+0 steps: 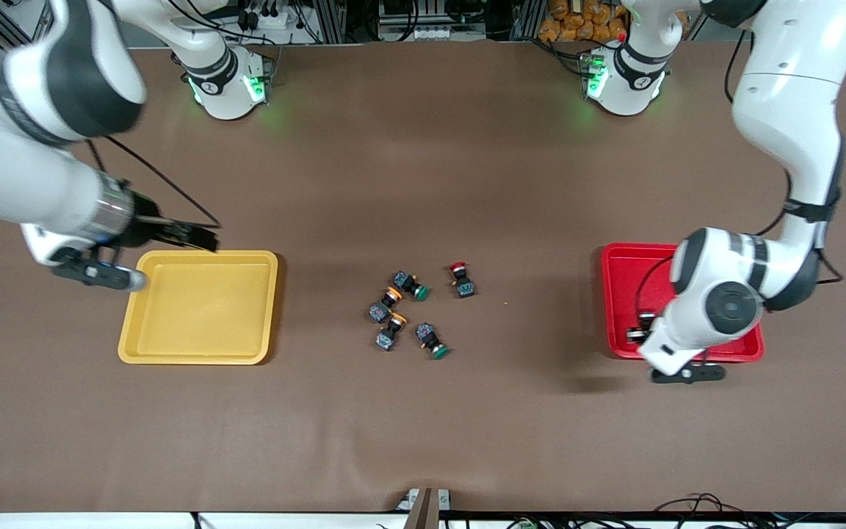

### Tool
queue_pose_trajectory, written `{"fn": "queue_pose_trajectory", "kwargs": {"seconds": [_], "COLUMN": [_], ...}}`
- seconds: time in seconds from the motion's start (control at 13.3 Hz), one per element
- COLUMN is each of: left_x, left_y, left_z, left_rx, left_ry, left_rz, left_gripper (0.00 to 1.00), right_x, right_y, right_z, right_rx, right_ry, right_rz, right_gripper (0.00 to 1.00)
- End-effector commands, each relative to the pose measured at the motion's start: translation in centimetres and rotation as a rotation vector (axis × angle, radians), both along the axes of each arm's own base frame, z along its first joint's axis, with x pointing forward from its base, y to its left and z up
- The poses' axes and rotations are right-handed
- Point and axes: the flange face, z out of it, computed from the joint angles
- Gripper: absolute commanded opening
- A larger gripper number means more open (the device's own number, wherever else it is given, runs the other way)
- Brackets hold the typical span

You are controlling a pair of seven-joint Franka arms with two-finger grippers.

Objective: Place red and yellow buttons in trays
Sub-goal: 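Release the red button in the red tray while the right gripper approaches buttons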

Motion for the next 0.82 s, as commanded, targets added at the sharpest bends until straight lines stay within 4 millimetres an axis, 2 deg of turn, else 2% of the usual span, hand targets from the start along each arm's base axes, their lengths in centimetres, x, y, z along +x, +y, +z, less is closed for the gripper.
{"fn": "queue_pose_trajectory", "kwargs": {"seconds": [0.0,0.22,0.37,0.52,0.6,0.67,0.75], "left_x": [-1.3,-2.1,-2.9,-3.6,-3.9,-4.1,-4.2], "left_y": [4.5,8.1,9.8,11.7,12.6,13.0,13.1], "left_z": [0.8,-0.6,-2.0,-3.1,-3.3,-3.5,-3.5], "left_rx": [0.004,-0.014,-0.022,-0.034,-0.037,-0.038,-0.039], "left_ry": [0.018,0.008,-0.013,-0.027,-0.031,-0.028,-0.025], "left_rz": [-0.054,-0.088,-0.112,-0.127,-0.134,-0.137,-0.146], "left_gripper": [0.10,0.10,0.10,0.10,0.10,0.10,0.10], "right_x": [1.2,1.4,1.4,1.6,1.7,1.9,1.6], "right_y": [3.2,7.7,11.2,12.8,13.5,14.0,15.4], "right_z": [-3.1,-7.0,-10.0,-13.1,-14.1,-15.1,-16.3], "right_rx": [0.000,-0.018,-0.031,-0.047,-0.040,-0.038,-0.042], "right_ry": [0.000,0.005,-0.002,-0.005,-0.006,-0.013,-0.023], "right_rz": [-0.059,-0.139,-0.212,-0.237,-0.260,-0.301,-0.311], "right_gripper": [1.00,1.00,1.00,1.00,1.00,1.00,1.00]}}
